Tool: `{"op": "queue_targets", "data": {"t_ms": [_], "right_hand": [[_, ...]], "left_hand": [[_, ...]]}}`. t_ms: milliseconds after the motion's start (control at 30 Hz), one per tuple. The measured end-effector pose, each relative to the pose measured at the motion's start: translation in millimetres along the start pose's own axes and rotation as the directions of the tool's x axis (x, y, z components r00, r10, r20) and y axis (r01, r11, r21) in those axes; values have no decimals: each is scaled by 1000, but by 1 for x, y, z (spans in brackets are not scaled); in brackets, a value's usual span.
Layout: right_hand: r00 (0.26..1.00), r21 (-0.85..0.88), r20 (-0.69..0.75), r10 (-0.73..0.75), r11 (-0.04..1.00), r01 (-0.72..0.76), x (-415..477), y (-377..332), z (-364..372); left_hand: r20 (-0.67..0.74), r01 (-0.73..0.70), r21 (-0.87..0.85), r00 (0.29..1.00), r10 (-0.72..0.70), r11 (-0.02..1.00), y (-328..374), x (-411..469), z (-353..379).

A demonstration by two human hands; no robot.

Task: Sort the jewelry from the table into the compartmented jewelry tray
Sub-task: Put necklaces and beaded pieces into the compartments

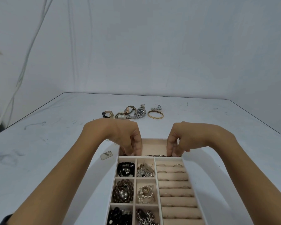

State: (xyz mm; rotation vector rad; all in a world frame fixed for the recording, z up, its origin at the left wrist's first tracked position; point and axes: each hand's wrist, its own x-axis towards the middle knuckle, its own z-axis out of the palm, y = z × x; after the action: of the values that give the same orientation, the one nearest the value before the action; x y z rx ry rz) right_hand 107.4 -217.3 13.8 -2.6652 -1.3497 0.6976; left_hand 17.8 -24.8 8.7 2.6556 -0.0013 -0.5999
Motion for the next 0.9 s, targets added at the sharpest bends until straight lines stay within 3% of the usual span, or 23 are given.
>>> {"op": "queue_targets", "data": {"t_ms": [233, 633, 900], "right_hand": [[980, 53, -159, -118, 990, 128, 3, -7, 2], [991, 81, -15, -131, 988, 132, 6, -7, 6], [991, 49, -92, -92, 994, 97, 4, -8, 7]], "left_hand": [[-89, -131, -3, 988, 130, 991, 6, 1, 2], [42, -127, -90, 990, 132, 988, 11, 4, 9], [7, -104, -74, 994, 105, 992, 2, 2, 5]]}}
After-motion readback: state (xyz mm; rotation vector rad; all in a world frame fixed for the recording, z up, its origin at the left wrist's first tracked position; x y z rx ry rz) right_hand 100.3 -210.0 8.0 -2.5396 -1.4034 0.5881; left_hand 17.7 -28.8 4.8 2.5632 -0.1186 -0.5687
